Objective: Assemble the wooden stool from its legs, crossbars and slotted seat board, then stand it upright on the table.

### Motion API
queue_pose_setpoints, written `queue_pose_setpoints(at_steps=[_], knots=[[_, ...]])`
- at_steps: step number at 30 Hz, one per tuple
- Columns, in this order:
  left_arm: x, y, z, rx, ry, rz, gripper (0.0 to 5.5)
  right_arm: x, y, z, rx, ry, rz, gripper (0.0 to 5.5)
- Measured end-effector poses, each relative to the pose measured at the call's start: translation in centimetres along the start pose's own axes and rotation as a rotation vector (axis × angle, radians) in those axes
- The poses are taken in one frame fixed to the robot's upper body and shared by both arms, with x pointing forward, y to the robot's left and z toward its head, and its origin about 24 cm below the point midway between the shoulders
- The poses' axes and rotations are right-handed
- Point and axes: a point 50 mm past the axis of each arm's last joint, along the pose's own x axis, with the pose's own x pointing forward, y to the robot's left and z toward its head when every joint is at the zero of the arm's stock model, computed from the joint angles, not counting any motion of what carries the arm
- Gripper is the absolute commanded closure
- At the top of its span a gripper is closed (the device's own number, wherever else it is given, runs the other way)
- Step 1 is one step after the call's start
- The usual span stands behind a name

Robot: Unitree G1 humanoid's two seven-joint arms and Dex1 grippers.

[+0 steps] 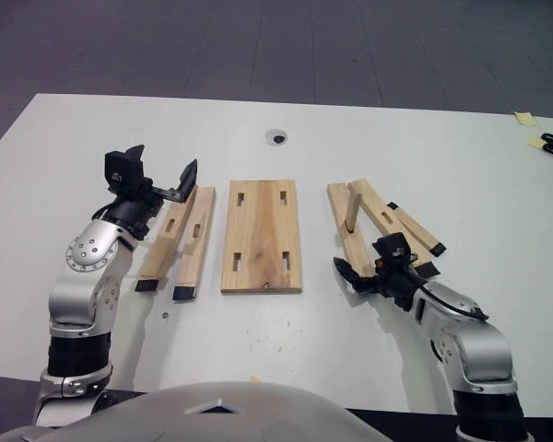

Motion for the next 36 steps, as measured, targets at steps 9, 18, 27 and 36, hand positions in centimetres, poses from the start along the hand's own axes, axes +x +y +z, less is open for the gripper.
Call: queue_pose_setpoints(at_steps=[9,18,27,36], knots=[[0.0,-0.2,-0.1,0.031,0.006,0.000,0.10,0.5,0.3,0.5,-0.118,0.037,-0.036,2.09],[-0.2,-0.2,-0.5,0.045,0.014,0.016,0.10,0.9,-0.2,0.9,-0.166,0.035,-0.067,3.36],[-0.2,-0.4,-0.5,0.056,0.016,0.011,0.10,1.3,-0.7,1.0,-0.210,0.000,-0.095,3.38],[1.7,-2.3,2.4,-0.720,-0.101,-0.150,0.10,2.6,1.4,4.3,-0.253,-0.388,-0.044,3.39]])
